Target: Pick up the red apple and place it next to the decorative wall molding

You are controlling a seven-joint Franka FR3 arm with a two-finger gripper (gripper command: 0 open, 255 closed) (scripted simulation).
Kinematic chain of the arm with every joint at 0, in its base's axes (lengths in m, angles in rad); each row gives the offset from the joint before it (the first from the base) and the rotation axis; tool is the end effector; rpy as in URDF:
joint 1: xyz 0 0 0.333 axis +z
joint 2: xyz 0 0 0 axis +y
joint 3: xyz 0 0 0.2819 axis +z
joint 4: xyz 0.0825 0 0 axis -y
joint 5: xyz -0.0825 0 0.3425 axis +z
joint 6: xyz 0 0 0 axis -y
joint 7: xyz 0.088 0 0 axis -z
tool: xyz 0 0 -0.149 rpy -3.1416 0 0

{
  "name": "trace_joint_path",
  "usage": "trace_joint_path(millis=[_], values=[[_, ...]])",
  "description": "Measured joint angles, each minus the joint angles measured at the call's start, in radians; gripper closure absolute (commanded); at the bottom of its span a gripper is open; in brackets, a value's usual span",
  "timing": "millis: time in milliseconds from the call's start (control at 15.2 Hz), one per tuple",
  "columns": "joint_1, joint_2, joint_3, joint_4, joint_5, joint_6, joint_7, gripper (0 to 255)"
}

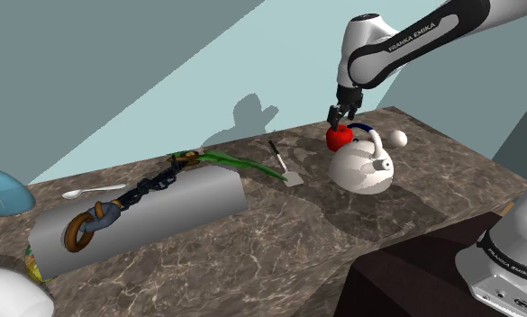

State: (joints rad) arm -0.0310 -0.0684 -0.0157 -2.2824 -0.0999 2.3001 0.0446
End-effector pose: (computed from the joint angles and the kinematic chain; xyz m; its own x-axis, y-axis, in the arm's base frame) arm 0.4865 -0.0280 0.3398 0.9959 -0.0245 0.0868 -0.0311 -0.9967 0.0749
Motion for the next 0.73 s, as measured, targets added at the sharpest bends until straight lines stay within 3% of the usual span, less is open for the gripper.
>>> trace_joint_path(millis=[264,330,726], values=[[0.0,0.001,0.0,-0.001,0.0,0.002,0.0,0],[0.0,0.001,0.0,-0.001,0.0,0.002,0.0,255],[0.0,0.001,0.0,-0.001,0.0,0.002,0.0,255]])
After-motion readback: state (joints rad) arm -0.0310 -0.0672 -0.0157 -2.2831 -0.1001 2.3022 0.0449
